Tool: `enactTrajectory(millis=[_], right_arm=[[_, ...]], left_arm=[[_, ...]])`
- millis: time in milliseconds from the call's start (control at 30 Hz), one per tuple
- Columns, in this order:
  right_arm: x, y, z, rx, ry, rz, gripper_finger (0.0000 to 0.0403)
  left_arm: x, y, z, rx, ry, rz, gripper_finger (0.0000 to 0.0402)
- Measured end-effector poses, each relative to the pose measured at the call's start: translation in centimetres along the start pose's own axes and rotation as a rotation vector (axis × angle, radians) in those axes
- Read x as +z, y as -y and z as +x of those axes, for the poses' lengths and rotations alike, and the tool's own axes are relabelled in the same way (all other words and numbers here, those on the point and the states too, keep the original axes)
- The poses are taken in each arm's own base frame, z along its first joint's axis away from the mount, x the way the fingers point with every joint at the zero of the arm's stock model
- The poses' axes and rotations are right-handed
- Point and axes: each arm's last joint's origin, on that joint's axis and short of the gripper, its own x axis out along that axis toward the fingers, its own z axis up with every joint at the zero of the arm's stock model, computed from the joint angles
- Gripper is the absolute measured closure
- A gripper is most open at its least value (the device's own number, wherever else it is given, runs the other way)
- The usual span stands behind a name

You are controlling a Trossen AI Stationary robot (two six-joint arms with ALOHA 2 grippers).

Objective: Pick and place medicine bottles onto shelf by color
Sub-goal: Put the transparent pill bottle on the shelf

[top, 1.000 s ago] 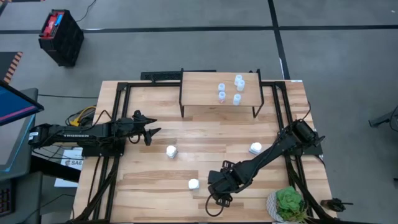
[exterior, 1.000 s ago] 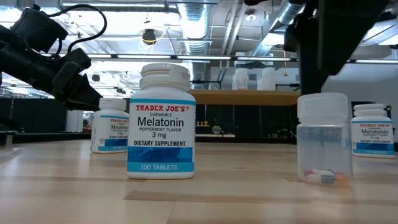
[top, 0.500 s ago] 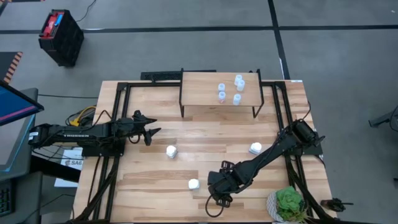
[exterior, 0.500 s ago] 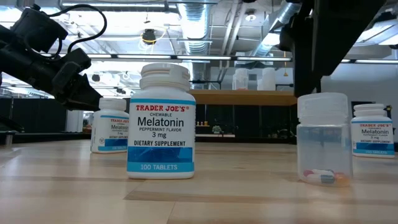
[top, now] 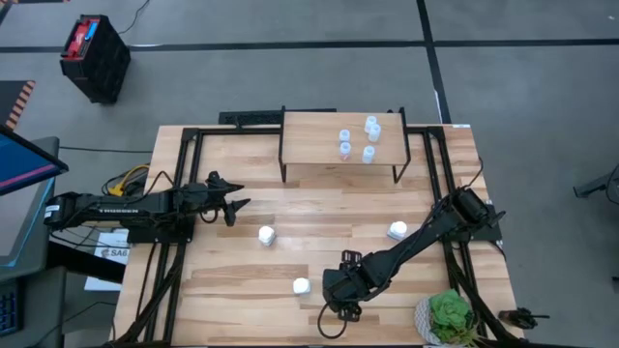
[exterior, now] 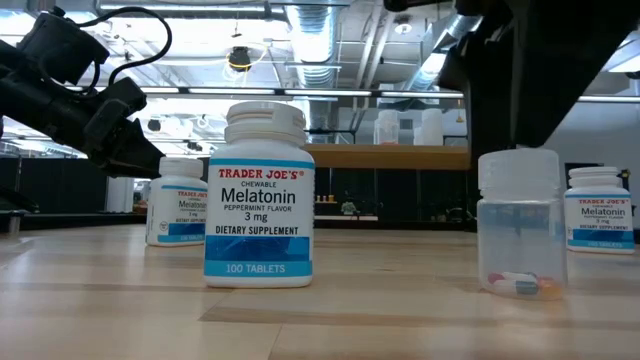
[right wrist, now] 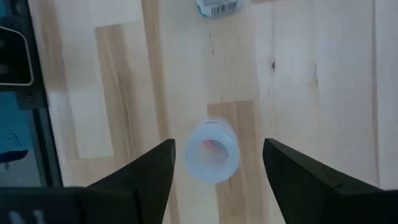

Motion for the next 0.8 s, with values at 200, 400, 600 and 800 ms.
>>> enactTrajectory(millis=[200, 400, 600, 800], right_arm=[[0.1, -0.1, 1.5, 0.004, -0.01, -0.003, 0.0137], [0.1, -0.1, 2.7, 0.05, -0.063, 0.009, 0.0137], [0.1, 0.2, 2.3, 0.033, -0.074, 0.011, 0.0137], [0.4, 0.5, 2.4, 0.032, -0.067, -0.035, 0.0152]], left_arm=[[0.0, 0.0, 0.0, 0.0, 0.0, 0.0, 0.0155], [0.0, 0.0, 0.0, 0.0, 0.0, 0.001, 0.0155], [0.0, 0.0, 0.0, 0.0, 0.0, 0.001, 0.0155], [0.0, 0.0, 0.0, 0.0, 0.0, 0.003, 0.0155]])
